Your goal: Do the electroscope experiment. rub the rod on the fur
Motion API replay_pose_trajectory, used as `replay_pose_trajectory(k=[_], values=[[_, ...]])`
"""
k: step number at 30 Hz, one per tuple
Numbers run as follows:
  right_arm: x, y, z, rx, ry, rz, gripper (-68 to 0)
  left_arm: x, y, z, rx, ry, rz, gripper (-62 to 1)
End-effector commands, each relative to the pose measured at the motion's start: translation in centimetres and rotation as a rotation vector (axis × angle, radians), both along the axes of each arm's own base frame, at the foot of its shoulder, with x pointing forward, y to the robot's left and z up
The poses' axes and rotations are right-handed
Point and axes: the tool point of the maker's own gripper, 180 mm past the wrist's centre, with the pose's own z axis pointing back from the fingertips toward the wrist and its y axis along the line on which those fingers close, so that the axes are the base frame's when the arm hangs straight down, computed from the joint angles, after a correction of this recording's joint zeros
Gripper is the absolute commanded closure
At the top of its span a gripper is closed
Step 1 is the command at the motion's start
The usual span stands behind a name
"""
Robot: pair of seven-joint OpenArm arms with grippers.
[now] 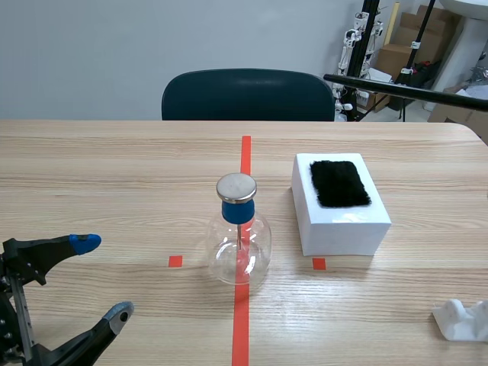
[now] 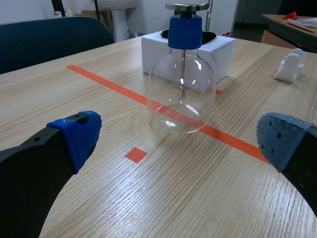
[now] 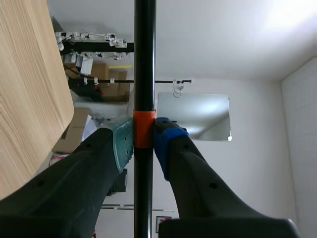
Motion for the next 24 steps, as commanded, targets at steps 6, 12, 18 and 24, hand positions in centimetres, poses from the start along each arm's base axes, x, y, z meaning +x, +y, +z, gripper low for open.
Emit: replay_pose_trajectory(k=[6,12,18,24], values=[[-4.0,1.4,1.4,0.065,-0.101,0.027,0.2,0.2,-0.2,0.9,-0.03,-0.028,0.001,-62.3],[-7.7,3.0,0.1,0.076,-0.051,0.105,0.2,0.2,-0.2,0.9,-0.03,-0.028,0.001,-62.3],[-9.8,4.4,-0.9,0.11,0.007,0.175,0.2,0.2,-0.2,0.9,-0.03,-0.028,0.001,-62.3],[-11.1,5.1,-0.8,0.182,0.021,0.214,0.2,0.2,-0.2,0.9,-0.03,-0.028,0.001,-62.3]])
